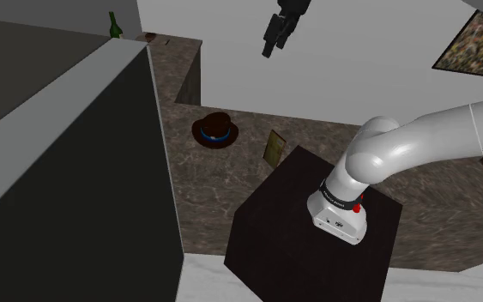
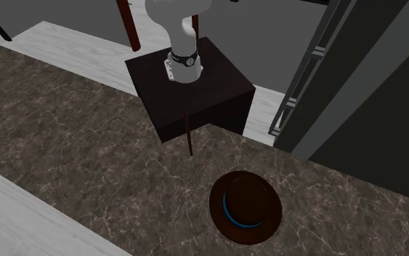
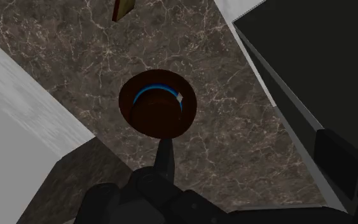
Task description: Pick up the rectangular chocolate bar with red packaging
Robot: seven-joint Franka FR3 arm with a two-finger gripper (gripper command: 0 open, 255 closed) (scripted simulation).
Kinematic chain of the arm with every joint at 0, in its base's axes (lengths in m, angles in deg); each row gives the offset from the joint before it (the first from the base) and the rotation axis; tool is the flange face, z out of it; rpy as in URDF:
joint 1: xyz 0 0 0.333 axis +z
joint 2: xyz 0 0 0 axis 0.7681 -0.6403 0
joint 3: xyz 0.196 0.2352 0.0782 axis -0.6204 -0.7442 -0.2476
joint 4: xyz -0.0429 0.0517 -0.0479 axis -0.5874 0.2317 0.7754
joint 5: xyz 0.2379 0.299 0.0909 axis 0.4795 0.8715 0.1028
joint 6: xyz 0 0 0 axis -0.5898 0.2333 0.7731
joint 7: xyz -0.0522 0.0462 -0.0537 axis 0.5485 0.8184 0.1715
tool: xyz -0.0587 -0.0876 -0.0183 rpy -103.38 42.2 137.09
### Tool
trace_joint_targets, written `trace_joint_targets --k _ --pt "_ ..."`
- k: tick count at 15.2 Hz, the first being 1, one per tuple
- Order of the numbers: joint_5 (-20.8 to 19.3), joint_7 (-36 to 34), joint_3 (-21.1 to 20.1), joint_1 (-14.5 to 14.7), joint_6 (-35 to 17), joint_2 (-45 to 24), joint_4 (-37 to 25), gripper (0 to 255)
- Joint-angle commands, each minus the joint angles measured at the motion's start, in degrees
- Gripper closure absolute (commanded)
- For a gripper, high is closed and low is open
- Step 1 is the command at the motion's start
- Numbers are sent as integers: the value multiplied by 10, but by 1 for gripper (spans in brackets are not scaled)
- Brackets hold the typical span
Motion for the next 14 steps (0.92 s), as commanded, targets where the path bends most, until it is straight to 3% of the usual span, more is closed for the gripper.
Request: trace_joint_targets --k 1,14 --pt "0 0 0 0 0 0 0 0" --pt "-16 6 64 -53 -174 -49 177 0"
